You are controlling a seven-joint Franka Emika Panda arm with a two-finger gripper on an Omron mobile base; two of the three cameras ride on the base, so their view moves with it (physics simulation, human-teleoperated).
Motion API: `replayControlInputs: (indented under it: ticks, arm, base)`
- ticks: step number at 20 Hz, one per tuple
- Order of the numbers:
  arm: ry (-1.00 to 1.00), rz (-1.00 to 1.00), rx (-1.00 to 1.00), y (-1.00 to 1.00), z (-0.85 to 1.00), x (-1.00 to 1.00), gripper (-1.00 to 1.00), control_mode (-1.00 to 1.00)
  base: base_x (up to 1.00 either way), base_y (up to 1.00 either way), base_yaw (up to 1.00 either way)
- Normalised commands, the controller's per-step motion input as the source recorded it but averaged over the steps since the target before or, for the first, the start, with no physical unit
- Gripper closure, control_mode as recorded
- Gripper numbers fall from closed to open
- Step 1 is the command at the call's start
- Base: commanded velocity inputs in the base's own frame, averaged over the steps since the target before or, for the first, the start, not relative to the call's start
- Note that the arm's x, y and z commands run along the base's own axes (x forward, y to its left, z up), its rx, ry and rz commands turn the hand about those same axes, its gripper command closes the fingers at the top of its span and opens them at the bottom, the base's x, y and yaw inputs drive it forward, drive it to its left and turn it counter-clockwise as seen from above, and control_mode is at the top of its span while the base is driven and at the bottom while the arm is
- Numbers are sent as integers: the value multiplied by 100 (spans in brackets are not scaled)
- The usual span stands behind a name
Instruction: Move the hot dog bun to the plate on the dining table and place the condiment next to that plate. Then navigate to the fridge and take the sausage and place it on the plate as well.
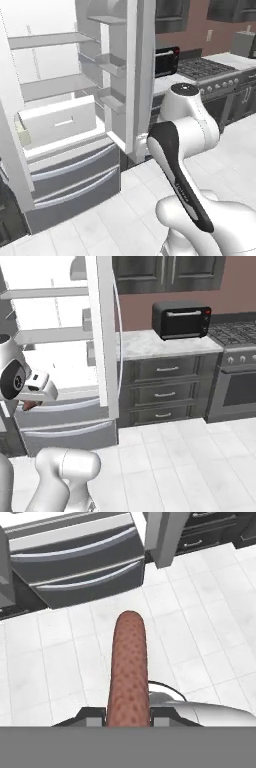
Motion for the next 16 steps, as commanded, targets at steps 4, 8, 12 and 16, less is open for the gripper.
replayControlInputs:
  ticks: [4, 8, 12, 16]
  arm:
    - [0, 0, 0, 0, 0, 0, 100, 100]
    - [0, 0, 0, 0, 0, 0, 100, 100]
    - [0, 0, 0, 0, 0, 0, 100, 100]
    - [0, 0, 0, 0, 0, 0, 100, 100]
  base:
    - [-75, 0, -80]
    - [-47, 0, -88]
    - [-49, 0, -85]
    - [-61, -7, -77]
